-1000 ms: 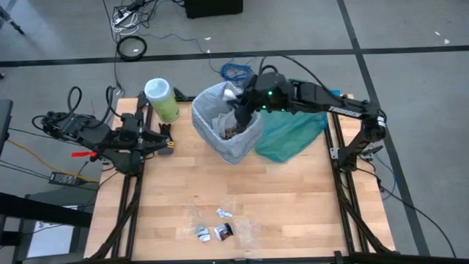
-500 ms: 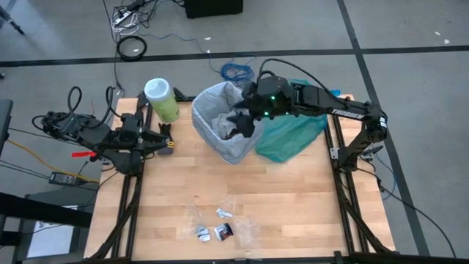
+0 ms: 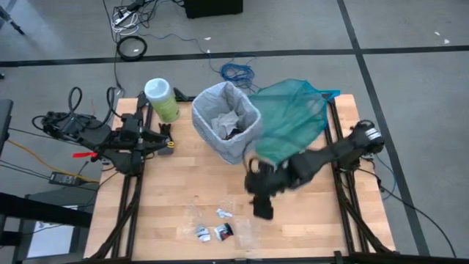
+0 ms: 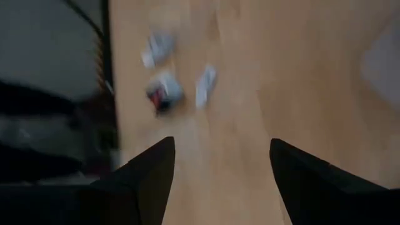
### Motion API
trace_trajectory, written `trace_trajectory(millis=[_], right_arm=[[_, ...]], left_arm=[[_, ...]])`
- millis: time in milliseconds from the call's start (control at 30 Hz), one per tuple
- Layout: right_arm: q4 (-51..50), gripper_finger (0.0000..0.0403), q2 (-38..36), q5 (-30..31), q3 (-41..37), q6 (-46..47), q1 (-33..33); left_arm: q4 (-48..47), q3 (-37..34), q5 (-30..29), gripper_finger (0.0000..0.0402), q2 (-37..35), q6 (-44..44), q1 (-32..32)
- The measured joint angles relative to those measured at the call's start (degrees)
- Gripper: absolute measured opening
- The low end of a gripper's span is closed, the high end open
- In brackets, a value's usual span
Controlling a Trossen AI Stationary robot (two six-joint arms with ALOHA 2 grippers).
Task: Place trash/remove bag and relplace
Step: Put the transparent plastic into the trash bin
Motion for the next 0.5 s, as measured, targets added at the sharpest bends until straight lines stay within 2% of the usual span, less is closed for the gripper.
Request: trace_trajectory(millis=[133, 433, 500], right_arm=[[1.84, 0.0251, 5.65, -0.76, -1.93, 1.42, 2.24], [14.78, 0.0247, 16.72, -11.32, -2.01, 1.02, 2.69], [16.84, 0.0247, 18.27, -12.06, -2.01, 1.06, 2.99]], left_arm=[[-0.91, 0.0, -0.75, 0.0126, 0.0, -0.02, 0.0], [-1.18, 0.0, -0.76, 0.0126, -0.01, -0.04, 0.0], [-1.38, 0.01, -0.76, 0.0126, -0.02, -0.04, 0.0]])
